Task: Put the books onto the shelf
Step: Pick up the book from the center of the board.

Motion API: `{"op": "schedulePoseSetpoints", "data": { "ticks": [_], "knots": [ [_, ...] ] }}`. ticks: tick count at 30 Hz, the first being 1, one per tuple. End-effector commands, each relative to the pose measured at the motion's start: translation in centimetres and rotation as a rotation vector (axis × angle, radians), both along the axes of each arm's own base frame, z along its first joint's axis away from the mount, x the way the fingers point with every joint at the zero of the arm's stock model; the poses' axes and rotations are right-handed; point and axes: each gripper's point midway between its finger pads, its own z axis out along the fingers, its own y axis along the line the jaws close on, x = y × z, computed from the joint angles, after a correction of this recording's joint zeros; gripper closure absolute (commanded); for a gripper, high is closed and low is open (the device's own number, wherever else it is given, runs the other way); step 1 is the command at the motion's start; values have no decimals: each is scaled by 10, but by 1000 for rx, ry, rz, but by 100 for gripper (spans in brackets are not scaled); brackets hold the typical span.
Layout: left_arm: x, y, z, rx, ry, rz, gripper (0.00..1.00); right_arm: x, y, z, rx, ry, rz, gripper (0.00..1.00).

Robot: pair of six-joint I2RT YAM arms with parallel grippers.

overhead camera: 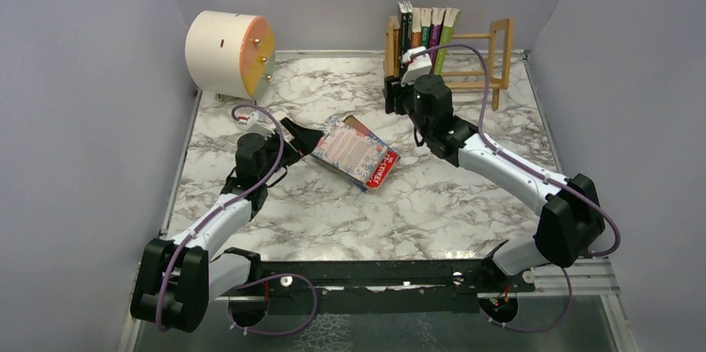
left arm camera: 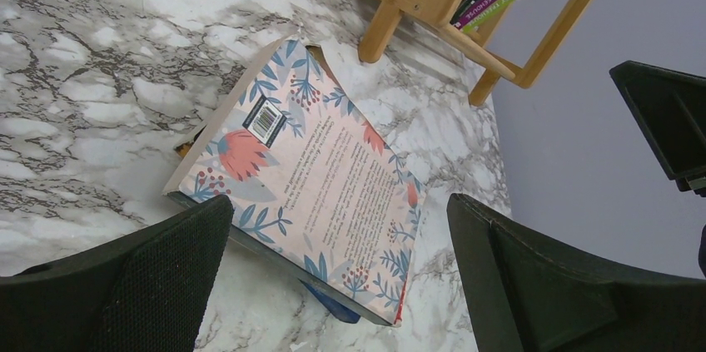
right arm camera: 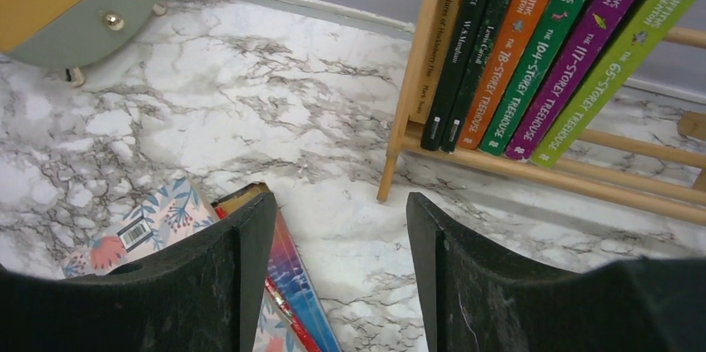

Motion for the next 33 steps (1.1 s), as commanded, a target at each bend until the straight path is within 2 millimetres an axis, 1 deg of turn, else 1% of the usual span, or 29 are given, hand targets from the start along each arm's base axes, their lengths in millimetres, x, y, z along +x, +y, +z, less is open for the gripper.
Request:
{"op": "schedulePoseSetpoints", "data": {
  "ticks": [1, 5, 14, 26, 28, 29, 31, 33],
  "knots": [
    [-2, 2, 9, -10, -40, 5, 1, -2, -13, 17, 23, -55, -45, 43],
    [-1, 3, 10, -8, -44, 9, 1, -3, -12, 19, 23, -64, -40, 43],
    [-1, 3, 6, -5, -37, 8, 1, -2, -13, 14, 5, -59, -41, 43],
    [-3, 3, 8, -8, -44, 8, 1, -5, -16, 18, 9, -67, -46, 43],
    [-3, 3, 7, -8, -41, 8, 1, -8, -6, 17, -17, -70, 23, 43],
    [-3, 4, 5, -5, -36, 9, 1, -13, 8, 15, -36, -65, 115, 43],
    [-1, 3, 2, 0, -26, 8, 1, -19, 25, 3, -90, -33, 191, 43],
    [0, 3, -3, 0, -7, 6, 1, -24, 36, -10, -151, -8, 228, 43]
  ]
}}
